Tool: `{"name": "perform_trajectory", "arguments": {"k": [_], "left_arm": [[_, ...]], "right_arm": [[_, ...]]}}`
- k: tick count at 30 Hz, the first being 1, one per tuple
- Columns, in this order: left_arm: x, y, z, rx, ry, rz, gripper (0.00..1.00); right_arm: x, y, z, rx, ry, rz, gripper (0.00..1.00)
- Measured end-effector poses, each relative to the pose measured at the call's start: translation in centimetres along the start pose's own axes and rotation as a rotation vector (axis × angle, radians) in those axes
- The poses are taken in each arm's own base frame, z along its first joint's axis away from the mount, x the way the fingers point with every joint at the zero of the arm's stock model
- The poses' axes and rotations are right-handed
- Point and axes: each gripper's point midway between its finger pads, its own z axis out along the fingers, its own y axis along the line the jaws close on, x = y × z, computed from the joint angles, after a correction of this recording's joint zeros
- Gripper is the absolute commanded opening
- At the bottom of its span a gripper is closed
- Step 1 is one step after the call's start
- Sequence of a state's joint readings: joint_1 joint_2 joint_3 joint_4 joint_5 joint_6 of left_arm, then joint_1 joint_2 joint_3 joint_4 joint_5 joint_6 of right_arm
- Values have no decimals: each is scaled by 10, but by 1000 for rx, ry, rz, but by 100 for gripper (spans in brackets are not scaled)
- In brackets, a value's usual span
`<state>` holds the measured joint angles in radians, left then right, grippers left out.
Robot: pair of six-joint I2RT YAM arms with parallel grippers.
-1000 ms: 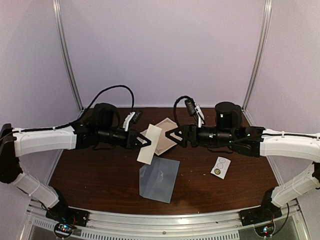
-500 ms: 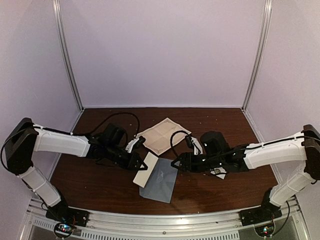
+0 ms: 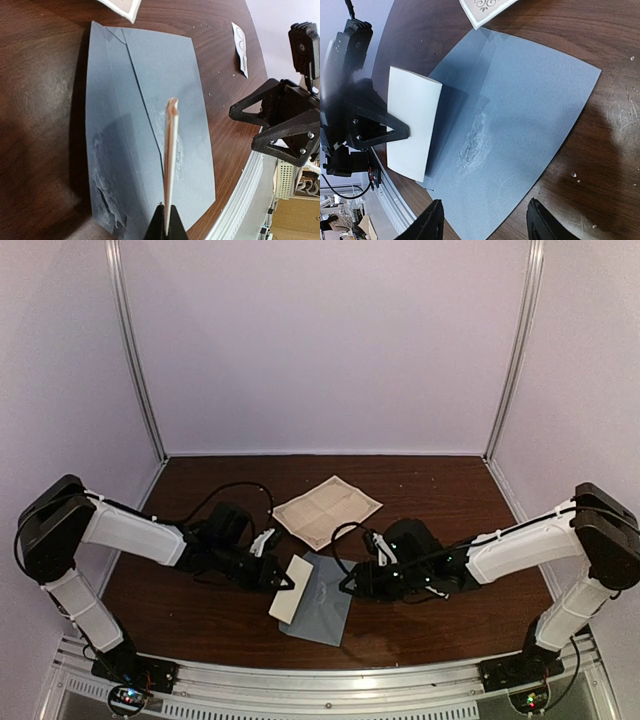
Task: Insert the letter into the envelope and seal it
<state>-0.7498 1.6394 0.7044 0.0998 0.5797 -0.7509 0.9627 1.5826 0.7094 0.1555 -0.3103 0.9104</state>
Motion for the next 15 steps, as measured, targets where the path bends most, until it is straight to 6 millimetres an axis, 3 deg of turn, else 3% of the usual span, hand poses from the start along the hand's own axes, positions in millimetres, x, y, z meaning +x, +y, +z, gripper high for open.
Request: {"name": "perform_trajectory", "arguments": {"k": [15], "left_arm": [[9,20,16,-34,33,-62,0]], "right_arm": [[18,-15,23,31,50,30,51]]}}
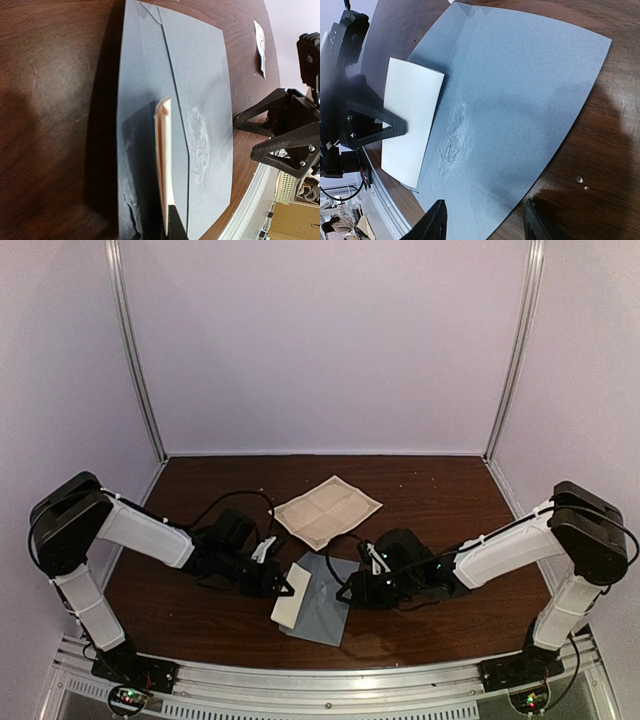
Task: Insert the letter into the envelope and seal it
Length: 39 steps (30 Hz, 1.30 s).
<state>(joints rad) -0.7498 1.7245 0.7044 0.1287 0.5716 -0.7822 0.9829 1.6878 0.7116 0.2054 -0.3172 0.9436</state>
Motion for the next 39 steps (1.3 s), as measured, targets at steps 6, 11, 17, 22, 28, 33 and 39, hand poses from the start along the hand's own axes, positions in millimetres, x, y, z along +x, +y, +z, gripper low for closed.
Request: {"name": "perform_trajectory", "arguments": {"k": [6,11,17,22,28,33,39], "left_arm": [[0,3,2,-8,0,-6,0],[3,9,6,-17,12,-14,0],[1,8,9,-1,9,-7,0],[0,7,11,11,3,0,0],[-3,5,14,26,-4,1,0],[-4,5,15,33,-10,-3,0],[-5,1,19,47,-16,-6,0]], "right_arm": [[0,3,5,-11,0,0,49],[0,6,8,-20,1,-3,48],[0,6,9,-23,1,0,47],[0,6,9,-23,1,0,46],[1,7,9,-24,3,2,46],[3,8,10,-27,6,0,45],[3,9,10,-27,7,7,45]]}}
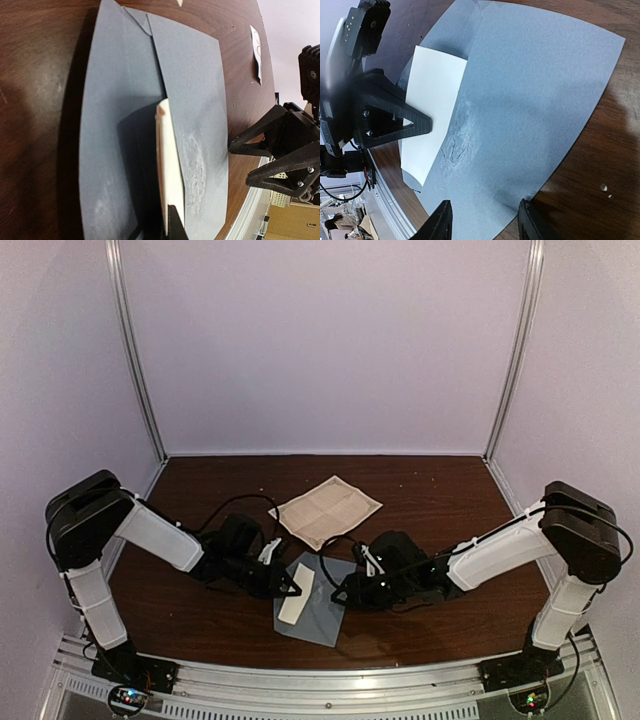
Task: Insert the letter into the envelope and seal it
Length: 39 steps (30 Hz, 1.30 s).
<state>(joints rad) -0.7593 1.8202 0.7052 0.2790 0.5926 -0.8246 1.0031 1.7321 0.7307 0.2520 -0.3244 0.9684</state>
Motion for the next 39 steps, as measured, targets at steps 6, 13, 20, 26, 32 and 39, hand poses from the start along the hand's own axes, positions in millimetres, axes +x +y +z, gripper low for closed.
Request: {"name": "perform_trajectory", "arguments": {"k": [6,13,20,26,32,39], "left_arm": [[2,-8,9,27,2,12,0],[6,-19,20,42,16,29,0],[4,-21,24,6,22,58,10],[-6,-22,15,-82,-3,123,36],[-8,-16,-1,-174,-14,157,50],[-9,-17,-18,-226,-30,171,44]], "right_arm": [[0,0,0,0,0,1,45],[0,1,0,0,1,1,44],[0,0,0,1,1,4,44],[1,0,0,11,-3,1,44],[1,-1,-1,18,-2,0,44],[1,-4,-4,40,-6,-2,44]]}}
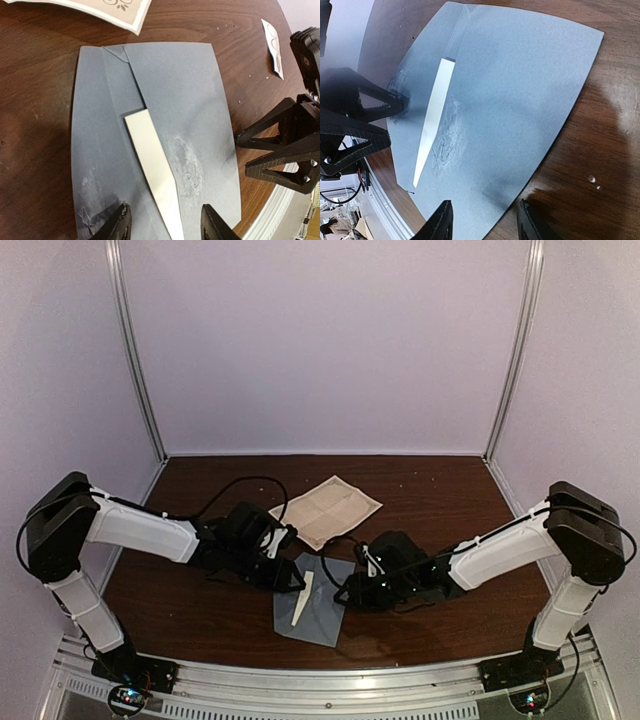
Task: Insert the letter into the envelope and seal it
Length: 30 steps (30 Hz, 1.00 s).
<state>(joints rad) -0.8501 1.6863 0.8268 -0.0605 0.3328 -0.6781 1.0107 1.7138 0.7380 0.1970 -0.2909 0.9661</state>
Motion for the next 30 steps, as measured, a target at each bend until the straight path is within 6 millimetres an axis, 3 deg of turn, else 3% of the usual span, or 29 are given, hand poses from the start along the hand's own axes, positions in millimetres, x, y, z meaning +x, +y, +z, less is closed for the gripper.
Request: {"name": "perform_trajectory", "arguments": {"k": [6,13,21,30], "left_arm": [[-2,-1,0,5,-7,-2,36],[5,7,15,0,21,-15,31],[3,6,23,18,11,-13,13],[5,5,26,27,19,-12,6]], "right_arm": [[-1,-1,-1,13,-4,0,43],[-2,0,-1,13,-6,0,42],[-2,0,-1,9,-8,0,34],[-2,-1,3,8,-8,0,29]]}}
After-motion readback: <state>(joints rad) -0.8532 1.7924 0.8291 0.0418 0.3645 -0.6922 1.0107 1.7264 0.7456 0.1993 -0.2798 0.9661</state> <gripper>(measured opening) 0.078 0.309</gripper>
